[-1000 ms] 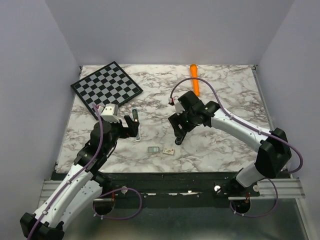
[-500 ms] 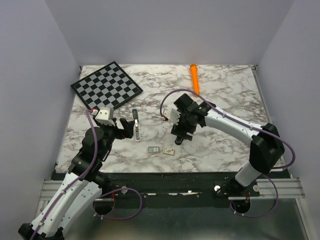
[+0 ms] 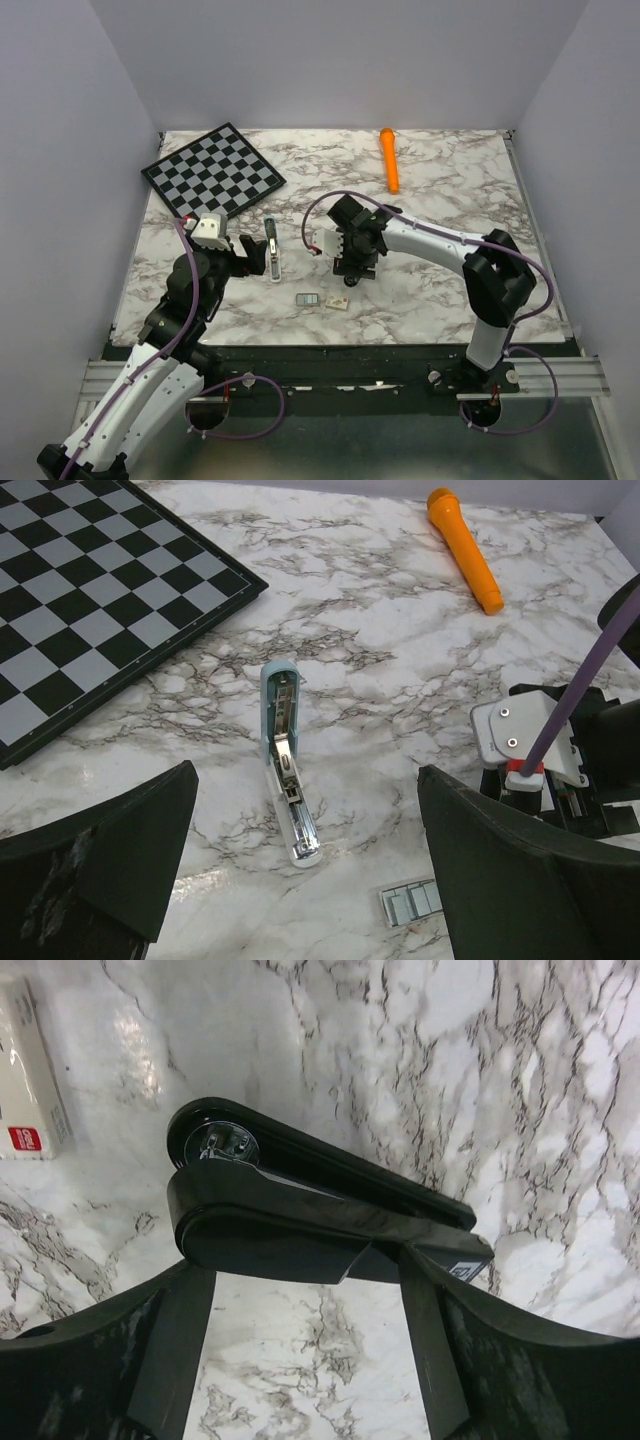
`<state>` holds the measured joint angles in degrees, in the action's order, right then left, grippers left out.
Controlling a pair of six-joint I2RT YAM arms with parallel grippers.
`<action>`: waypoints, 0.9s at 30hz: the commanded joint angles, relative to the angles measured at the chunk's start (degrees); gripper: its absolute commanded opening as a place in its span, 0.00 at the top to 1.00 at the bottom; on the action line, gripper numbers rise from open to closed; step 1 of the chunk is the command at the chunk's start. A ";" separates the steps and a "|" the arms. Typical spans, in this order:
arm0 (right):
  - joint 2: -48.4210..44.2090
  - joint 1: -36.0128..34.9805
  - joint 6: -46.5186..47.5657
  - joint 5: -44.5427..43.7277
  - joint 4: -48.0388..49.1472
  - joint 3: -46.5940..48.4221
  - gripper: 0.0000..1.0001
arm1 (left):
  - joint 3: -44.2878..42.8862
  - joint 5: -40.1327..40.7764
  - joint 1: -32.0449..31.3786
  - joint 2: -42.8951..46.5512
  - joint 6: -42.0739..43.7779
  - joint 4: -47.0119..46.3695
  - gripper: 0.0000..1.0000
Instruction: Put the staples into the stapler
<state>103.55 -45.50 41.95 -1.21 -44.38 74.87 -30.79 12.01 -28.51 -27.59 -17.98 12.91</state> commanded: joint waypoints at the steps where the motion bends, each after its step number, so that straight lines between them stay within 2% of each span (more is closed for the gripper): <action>1: 3.24 -0.12 -2.83 0.86 0.52 3.60 0.38 | 0.55 1.70 0.21 0.00 0.49 -1.04 0.01; 4: 4.38 0.67 -6.96 4.37 0.17 5.37 0.53 | 0.55 1.70 0.21 0.00 0.49 -1.04 0.01; 12: 6.32 1.55 -17.07 5.33 -2.99 8.36 0.56 | 0.38 2.05 0.21 0.17 0.40 -0.87 0.01; 15: 4.48 1.55 -15.68 7.62 -2.64 8.01 0.46 | 0.46 2.31 0.21 0.35 0.40 -0.78 0.01; 17: 2.72 1.46 -14.28 8.07 -2.03 8.18 0.28 | 0.46 2.23 0.21 0.44 0.40 -0.69 0.01; 19: 1.58 1.55 -9.98 8.51 -1.76 8.27 0.18 | 0.55 2.23 0.21 0.61 0.40 -0.78 0.01; 27: 3.23 0.15 -0.40 8.51 -2.38 11.00 0.18 | 0.81 2.93 0.21 1.14 0.22 -0.87 0.01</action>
<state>106.45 -44.14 35.44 6.15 -45.41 83.29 -30.50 13.34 -28.51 -27.27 -18.00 12.88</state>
